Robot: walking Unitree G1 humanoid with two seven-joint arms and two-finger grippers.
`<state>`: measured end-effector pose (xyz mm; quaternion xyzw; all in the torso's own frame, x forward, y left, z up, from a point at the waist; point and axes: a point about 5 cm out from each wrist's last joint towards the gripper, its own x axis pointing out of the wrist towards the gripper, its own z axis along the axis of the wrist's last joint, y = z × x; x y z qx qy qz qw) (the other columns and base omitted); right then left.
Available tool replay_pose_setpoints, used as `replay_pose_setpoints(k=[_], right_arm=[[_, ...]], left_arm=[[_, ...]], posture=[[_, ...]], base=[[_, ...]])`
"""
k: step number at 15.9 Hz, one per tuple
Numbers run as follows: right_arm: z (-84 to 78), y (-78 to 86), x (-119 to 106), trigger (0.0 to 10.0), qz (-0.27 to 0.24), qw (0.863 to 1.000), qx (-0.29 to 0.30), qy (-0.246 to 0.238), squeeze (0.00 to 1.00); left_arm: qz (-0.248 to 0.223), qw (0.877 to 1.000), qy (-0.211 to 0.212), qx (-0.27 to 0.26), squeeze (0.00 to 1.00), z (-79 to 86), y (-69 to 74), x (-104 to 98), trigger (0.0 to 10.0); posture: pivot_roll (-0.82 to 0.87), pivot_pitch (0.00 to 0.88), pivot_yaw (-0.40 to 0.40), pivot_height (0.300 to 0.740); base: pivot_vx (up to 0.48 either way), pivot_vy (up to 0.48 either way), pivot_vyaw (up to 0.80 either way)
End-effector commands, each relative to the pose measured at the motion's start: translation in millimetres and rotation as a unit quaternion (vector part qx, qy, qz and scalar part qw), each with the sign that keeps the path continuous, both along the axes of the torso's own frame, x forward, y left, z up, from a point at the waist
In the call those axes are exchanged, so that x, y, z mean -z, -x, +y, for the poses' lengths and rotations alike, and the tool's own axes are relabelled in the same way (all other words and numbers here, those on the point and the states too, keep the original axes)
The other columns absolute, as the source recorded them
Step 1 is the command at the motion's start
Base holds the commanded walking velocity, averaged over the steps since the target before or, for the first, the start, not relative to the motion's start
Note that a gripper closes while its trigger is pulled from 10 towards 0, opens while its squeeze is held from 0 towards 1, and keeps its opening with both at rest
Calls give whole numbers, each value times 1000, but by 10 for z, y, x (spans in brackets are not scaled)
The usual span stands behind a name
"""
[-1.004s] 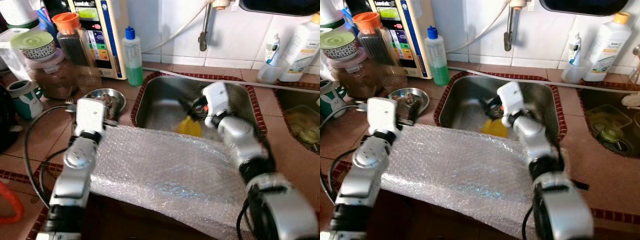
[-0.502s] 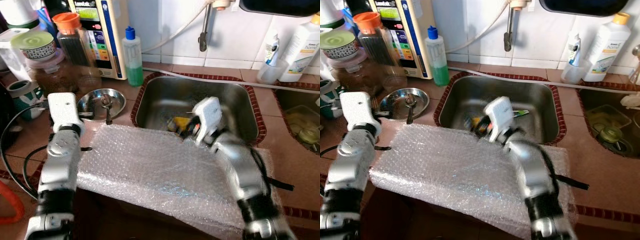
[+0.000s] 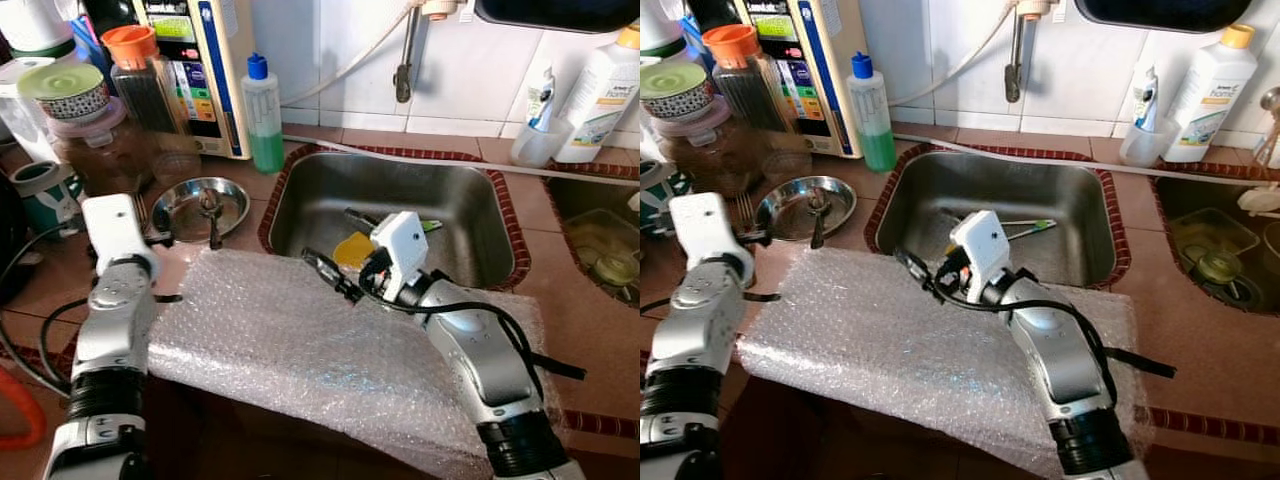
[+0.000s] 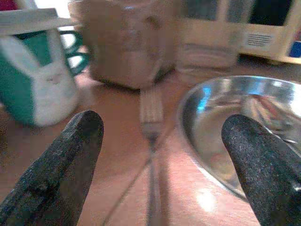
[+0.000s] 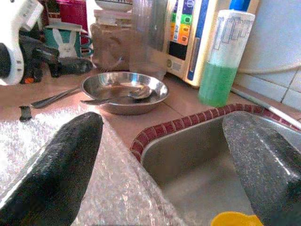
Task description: Kitchen organization
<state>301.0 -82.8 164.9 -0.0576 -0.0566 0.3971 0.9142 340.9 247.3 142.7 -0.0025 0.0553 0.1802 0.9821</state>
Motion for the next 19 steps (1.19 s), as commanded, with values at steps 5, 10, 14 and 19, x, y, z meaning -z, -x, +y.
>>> replay_pose_setpoints(k=[5,10,14,19], right_arm=[[28,67,-45,10000,0,1000,-11,1,0],[111,235,-39,10000,25,996,-82,6,0],[98,297,-32,10000,31,995,-93,13,0],[60,286,-47,10000,32,996,-84,15,0]], left_arm=[[40,999,7,-18,0,120,10,122,10000],[78,997,25,5,0,36,-38,285,10000],[84,996,33,6,0,27,-79,313,10000],[70,997,24,-3,0,67,-89,244,10000]], posture=[[56,51,69,740],[44,53,74,740],[31,56,80,740],[38,53,79,740]], base=[[0,0,0],[0,0,0],[0,0,0],[0,0,0]])
